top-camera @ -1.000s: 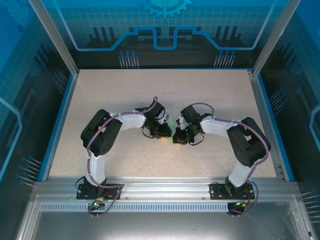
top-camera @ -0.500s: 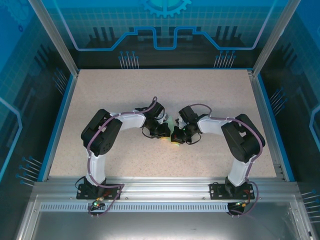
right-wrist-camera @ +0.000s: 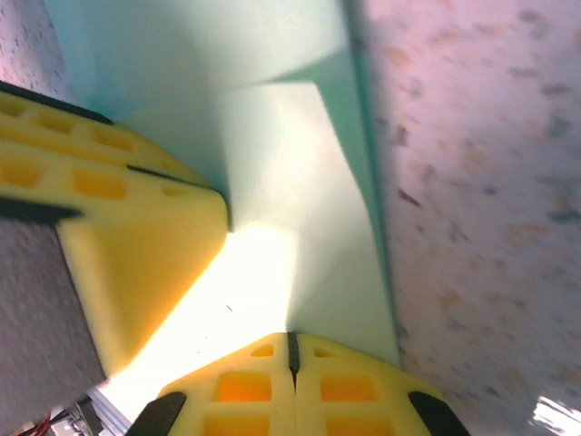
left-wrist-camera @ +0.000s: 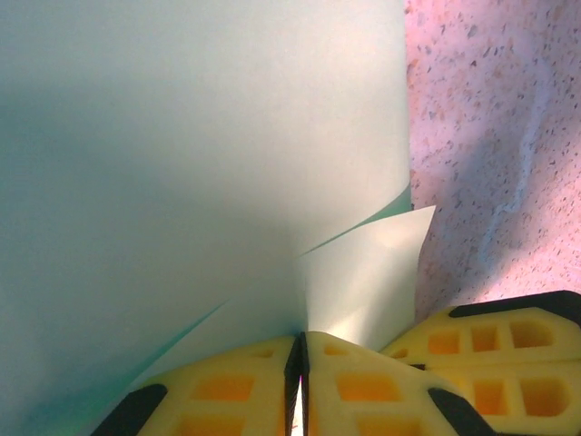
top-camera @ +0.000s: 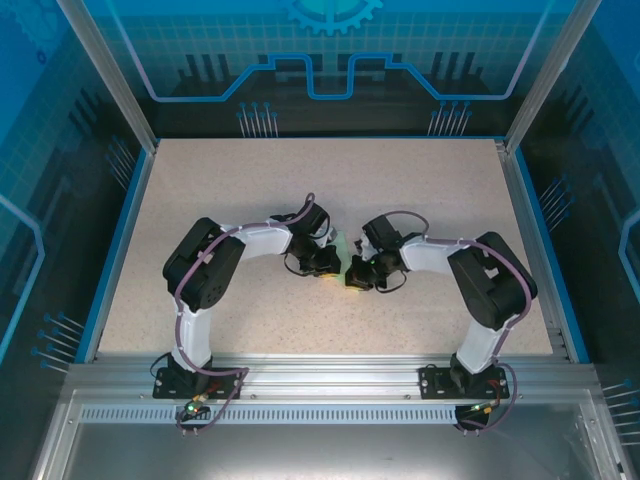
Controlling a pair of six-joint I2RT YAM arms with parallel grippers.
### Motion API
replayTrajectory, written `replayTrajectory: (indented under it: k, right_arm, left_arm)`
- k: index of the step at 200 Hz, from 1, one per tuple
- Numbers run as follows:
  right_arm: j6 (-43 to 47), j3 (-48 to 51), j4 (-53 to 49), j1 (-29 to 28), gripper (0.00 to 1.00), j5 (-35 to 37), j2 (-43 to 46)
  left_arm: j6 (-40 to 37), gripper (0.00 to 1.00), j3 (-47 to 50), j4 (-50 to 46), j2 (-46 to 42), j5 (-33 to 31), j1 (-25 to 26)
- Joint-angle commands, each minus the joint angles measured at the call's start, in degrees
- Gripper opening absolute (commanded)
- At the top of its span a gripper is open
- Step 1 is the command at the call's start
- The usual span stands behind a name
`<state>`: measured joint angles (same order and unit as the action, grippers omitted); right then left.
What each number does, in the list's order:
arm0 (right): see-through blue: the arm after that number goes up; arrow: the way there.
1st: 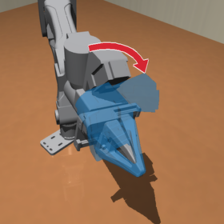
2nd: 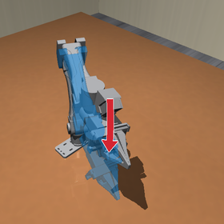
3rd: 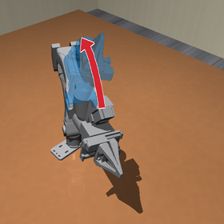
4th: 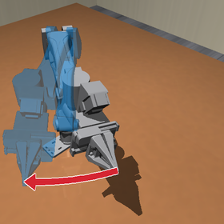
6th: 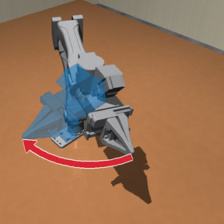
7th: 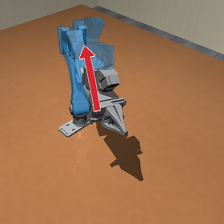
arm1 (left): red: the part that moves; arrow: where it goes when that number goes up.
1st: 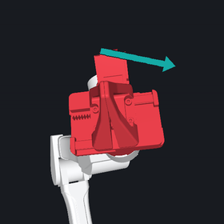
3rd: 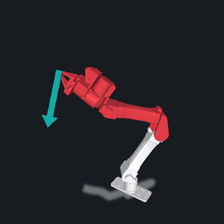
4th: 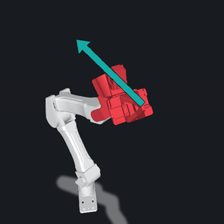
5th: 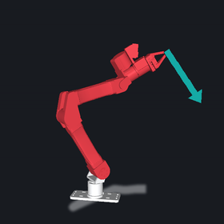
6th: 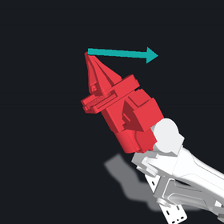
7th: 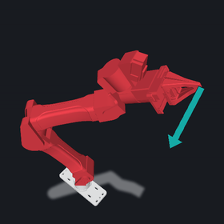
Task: Fold a paper plane with a square sheet of paper (fold left side to right side)
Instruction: Third fold the triangle at the center of the table.
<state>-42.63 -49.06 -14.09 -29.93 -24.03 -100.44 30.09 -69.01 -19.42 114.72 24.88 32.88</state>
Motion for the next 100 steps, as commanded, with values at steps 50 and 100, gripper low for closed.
replayTrajectory:
  k: [50,100]
  right_arm:
    - [3.6,11.1,-7.1,4.1,0.0,2.9,4.4]
    - [5.6,12.8,-7.5,5.9,0.0,2.9,5.6]
  left_arm:
    - [0.0,0.15,0.3,-4.0,4.6,-6.9,-0.3]
    - [-0.7,0.16,-1.3,-6.2,3.1,-7.4,-0.3]
